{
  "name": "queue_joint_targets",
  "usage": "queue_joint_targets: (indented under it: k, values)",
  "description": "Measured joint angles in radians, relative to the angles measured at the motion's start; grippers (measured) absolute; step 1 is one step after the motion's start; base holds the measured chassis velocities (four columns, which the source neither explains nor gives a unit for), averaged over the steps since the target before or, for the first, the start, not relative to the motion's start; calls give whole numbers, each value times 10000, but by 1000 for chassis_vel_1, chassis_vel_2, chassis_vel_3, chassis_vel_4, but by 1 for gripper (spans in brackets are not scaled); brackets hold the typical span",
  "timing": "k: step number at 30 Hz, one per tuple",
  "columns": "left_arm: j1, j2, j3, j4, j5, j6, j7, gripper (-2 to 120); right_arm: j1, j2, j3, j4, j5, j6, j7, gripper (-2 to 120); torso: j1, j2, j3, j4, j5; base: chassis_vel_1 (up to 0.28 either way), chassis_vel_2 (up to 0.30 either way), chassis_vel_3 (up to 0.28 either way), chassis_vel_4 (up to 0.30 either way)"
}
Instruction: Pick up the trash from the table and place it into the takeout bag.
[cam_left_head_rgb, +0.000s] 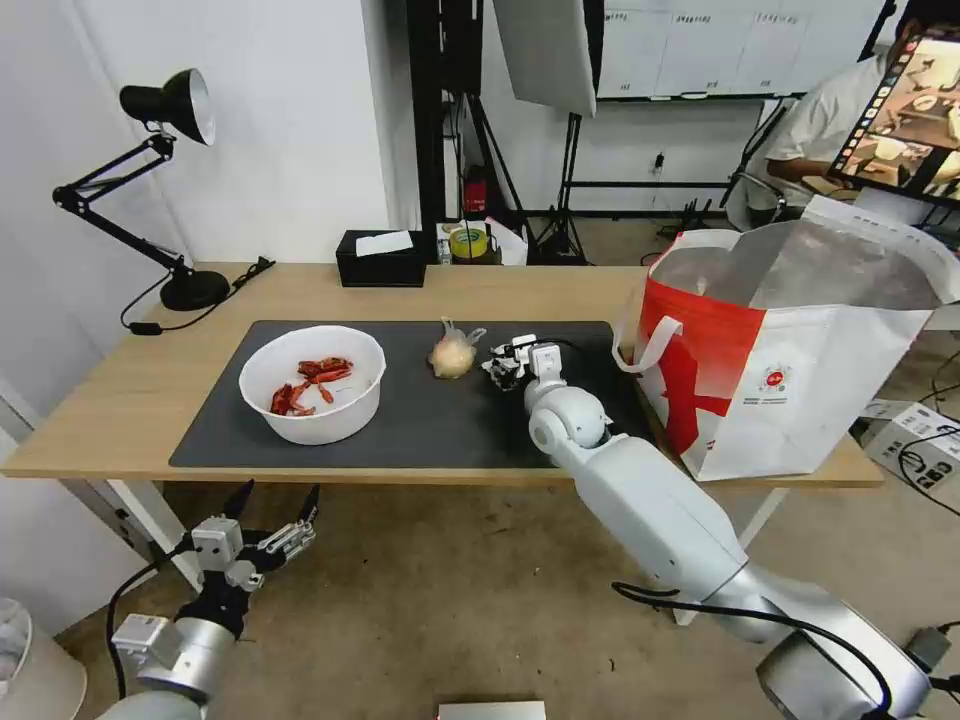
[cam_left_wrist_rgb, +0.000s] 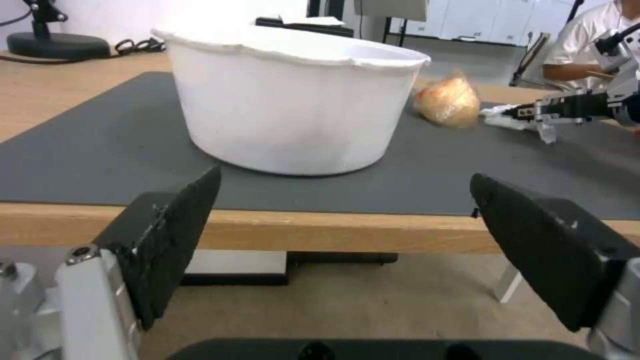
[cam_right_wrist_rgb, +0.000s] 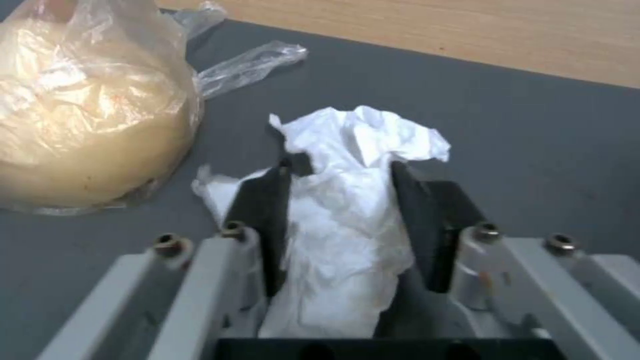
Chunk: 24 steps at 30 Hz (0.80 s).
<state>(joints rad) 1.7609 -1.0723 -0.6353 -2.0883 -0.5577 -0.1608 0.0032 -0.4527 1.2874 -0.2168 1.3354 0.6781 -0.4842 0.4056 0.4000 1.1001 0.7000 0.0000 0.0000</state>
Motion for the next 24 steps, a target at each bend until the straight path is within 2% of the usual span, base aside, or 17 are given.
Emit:
queue_joint_targets:
  k: [1,2,3,4,6,7,10,15,19,24]
  values:
    - [-5,0,20,1,1,-2,0,100,-19,-16,6,19,13,-7,0,32,0,0,0,0,0,0,0,0,0]
    - [-6,0,28,0,2,-2,0,100,-25,-20,6,28,16,-10,0,30,0,0,0,0,0,0,0,0,0]
    - [-20,-1,62,7,4,-4,-1,100,-62,-42,16,54,36,-22,1,22,0,-1,0,0,0,0,0,0,0]
    - [-20,-1,62,7,4,-4,-1,100,-62,-42,16,54,36,-22,1,22,0,-1,0,0,0,0,0,0,0]
    - [-34,0,92,11,5,-6,-3,100,-111,-64,47,82,79,-36,5,12,0,0,0,0,0,0,0,0,0]
    - [-34,0,92,11,5,-6,-3,100,-111,-64,47,82,79,-36,5,12,0,0,0,0,0,0,0,0,0]
    - [-35,6,103,12,6,-7,-4,100,-147,-78,81,111,175,-57,24,0,0,0,0,0,0,0,0,0,0]
    - [-30,11,114,7,6,-8,-5,100,-151,-91,140,141,215,-47,32,0,0,0,0,0,0,0,0,0,0]
    - [-23,16,124,-37,5,-9,-7,100,-174,-205,228,428,240,413,-99,0,0,-1,0,1,0,0,0,0,0]
    - [11,31,111,-143,-9,-10,-29,100,-491,-741,360,1597,245,1044,-318,0,0,0,0,2,0,0,0,0,0]
